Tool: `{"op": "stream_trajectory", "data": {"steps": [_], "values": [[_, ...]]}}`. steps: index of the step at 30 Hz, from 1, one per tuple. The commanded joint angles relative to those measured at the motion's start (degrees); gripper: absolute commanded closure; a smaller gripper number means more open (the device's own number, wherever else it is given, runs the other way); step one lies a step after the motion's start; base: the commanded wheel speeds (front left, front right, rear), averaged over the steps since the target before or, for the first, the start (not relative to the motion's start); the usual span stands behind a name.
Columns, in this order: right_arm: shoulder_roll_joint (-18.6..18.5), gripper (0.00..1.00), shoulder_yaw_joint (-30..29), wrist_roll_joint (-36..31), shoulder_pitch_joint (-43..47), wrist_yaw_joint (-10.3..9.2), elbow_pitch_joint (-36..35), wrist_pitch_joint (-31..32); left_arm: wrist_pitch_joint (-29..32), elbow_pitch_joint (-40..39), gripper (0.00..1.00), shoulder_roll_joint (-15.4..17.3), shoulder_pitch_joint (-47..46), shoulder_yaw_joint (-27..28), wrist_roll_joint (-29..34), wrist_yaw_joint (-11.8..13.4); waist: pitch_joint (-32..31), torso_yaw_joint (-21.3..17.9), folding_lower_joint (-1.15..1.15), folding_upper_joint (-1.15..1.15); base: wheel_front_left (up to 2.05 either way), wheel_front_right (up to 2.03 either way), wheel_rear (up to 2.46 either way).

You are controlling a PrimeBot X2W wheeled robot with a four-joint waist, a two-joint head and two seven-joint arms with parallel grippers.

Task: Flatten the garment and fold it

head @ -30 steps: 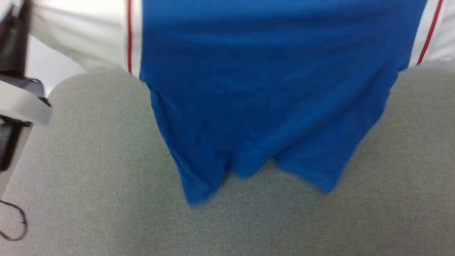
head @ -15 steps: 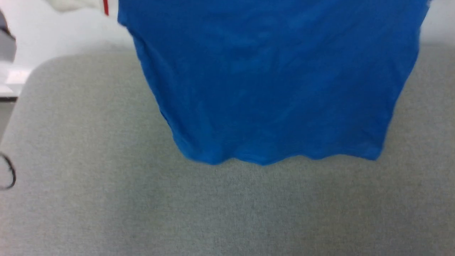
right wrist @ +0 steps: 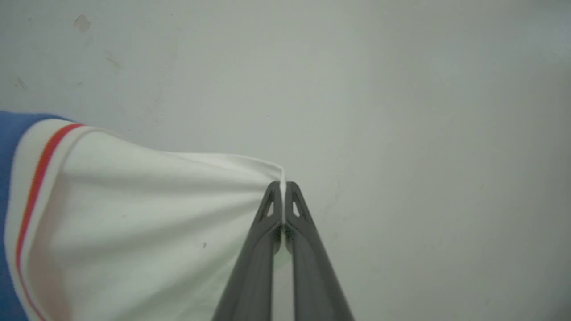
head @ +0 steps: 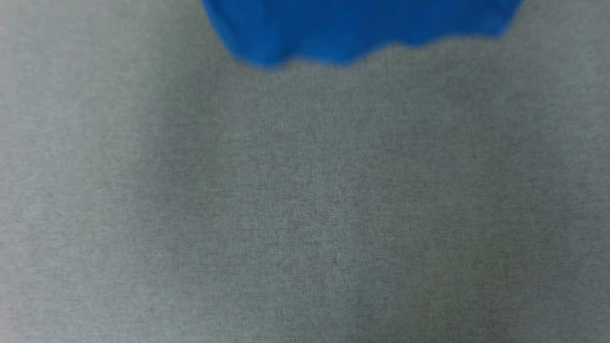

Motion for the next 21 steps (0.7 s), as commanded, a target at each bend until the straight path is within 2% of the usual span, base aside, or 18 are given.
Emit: {"op": "stream_trajectory", "data": {"steps": [1,6,11,17,21], "values": [[1.3,1.00,-0.7,-1.3,-3.3,-0.13,3.2,-2.5,-2.8,3.1,1.00,-1.3,-3.8,0.1,1.1,-0.4,6.5,-0.9,-0.02,0.00,0.00,0.00,0.00],[3.7,1.00,-1.6,-3.5,-8.1,-0.13,9.9,-7.7,-7.8,10.3,1.00,-3.8,-9.6,-0.5,2.2,-1.8,9.0,-0.8,-0.02,0.00,0.00,0.00,0.00],[5.6,1.00,-2.0,-4.8,-8.2,-0.13,14.6,-13.5,-12.5,16.1,1.00,-6.4,-10.1,-1.2,2.2,-3.1,10.3,-0.5,-0.02,0.00,0.00,0.00,0.00],[7.8,1.00,-2.1,-3.5,-2.8,-0.13,18.7,-18.3,-14.9,20.6,1.00,-9.6,-4.1,-2.6,1.5,-4.9,8.9,0.1,-0.02,0.00,0.00,0.00,0.00],[9.7,1.00,1.5,-0.4,8.8,-0.13,19.3,-20.7,-16.0,23.6,1.00,-12.6,7.3,-4.8,0.8,-7.3,3.7,0.9,-0.02,0.00,0.00,0.00,0.00]]}}
